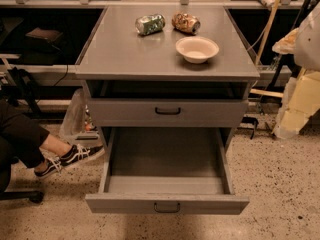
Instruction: Close middle drawer
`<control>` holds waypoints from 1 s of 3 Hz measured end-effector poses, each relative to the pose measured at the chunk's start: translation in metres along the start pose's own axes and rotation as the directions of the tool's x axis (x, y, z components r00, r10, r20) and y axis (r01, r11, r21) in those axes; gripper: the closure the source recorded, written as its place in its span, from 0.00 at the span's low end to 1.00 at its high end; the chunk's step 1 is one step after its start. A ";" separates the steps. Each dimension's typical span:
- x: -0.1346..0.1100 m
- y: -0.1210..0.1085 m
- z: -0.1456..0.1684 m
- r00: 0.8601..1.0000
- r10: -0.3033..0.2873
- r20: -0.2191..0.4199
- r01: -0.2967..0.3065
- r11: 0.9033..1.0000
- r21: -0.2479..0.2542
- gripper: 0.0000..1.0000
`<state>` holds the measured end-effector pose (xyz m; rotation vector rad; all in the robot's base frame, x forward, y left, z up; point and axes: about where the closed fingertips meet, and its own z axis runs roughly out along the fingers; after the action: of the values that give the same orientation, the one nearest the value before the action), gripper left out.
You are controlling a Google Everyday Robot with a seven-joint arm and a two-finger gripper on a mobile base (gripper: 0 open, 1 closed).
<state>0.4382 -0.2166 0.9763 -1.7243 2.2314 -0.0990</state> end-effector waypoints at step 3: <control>0.044 0.053 0.084 0.999 0.035 -0.008 -0.036 0.998 -0.058 0.00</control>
Offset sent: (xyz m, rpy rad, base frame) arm -0.0345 -0.0200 -0.1228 0.0458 0.0939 -0.0257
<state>0.4034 -0.2327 0.8749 -1.7157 2.2906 -0.0319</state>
